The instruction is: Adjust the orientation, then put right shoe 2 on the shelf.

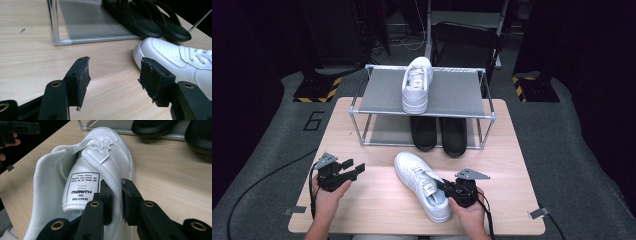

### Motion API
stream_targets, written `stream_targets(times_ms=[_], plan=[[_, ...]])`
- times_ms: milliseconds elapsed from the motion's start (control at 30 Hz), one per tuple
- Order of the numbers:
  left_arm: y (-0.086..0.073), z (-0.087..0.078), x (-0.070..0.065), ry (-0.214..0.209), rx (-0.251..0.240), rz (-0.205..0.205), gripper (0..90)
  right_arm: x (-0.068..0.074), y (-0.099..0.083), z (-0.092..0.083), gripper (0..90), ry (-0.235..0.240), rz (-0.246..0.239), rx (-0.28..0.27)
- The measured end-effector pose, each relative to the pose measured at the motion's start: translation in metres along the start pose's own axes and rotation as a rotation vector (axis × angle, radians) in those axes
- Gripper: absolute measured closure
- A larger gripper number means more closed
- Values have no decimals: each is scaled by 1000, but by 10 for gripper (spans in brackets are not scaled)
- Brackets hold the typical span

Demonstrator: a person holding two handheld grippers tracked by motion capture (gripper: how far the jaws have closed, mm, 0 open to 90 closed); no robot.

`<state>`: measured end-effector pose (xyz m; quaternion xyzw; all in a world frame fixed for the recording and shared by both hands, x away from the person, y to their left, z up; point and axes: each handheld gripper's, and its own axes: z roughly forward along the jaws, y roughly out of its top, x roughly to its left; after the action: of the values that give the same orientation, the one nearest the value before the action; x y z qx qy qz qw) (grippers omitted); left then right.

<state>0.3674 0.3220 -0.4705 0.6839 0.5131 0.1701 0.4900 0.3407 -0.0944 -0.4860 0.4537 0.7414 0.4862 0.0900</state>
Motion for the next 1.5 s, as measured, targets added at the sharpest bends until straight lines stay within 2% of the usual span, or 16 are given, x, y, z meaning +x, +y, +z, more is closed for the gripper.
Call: stream_targets(times_ms=[300, 400, 767, 1100, 1167, 1500], plan=[[-3, -2, 3, 15, -8, -6, 403, 0, -1, -2, 808, 6, 16, -12], [-3, -3, 4, 11, 4, -6, 403, -2, -2, -3, 808, 10, 24, -16], [-3, 0, 1, 10, 3, -5, 402, -5, -1, -14, 808, 4, 42, -36], [-3, -1, 1, 6, 6, -1, 402, -8, 3, -22, 807, -3, 38, -51], [-3, -2, 2, 7, 8, -4, 403, -7, 4, -24, 807, -1, 50, -52], [-5, -4, 5, 14, -2, -6, 403, -7, 19, -39, 807, 10, 32, -78]])
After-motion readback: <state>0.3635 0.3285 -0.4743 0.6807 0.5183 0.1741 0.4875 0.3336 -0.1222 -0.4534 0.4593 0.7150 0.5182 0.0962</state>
